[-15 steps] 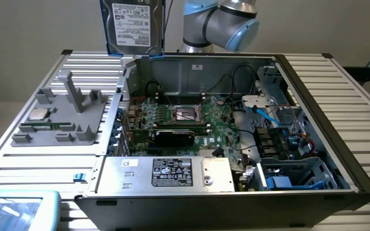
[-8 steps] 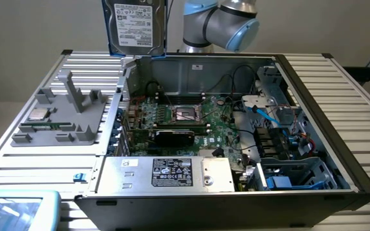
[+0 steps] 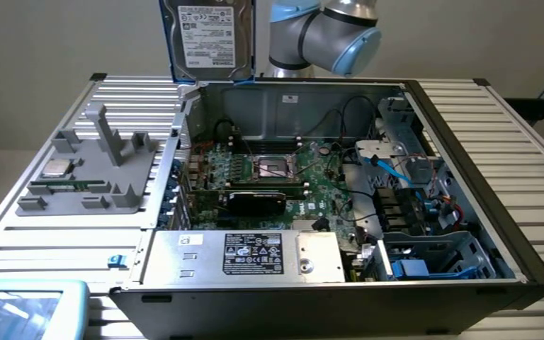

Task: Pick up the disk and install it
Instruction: 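Pick up the disk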

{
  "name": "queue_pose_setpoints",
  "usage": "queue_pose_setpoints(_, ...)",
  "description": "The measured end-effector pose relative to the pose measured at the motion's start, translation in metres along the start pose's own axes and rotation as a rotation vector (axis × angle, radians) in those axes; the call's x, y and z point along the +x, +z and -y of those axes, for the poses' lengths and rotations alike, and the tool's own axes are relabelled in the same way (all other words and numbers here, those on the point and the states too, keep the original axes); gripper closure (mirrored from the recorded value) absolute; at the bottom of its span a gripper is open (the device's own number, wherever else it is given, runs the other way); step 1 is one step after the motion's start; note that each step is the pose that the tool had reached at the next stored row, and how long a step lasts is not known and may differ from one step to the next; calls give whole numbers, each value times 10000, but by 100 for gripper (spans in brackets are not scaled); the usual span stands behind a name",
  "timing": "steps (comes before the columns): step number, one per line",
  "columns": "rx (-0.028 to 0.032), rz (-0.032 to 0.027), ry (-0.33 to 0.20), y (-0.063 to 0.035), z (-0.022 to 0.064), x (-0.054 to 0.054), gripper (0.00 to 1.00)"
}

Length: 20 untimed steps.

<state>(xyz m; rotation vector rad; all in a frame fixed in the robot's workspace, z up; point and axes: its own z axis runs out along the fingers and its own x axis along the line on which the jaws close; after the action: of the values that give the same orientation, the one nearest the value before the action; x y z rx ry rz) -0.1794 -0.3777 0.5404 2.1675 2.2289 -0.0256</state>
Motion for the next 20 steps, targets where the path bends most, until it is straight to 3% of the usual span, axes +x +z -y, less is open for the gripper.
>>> queue_pose_setpoints(20,-5,0,-22,14,-489,-244,63)
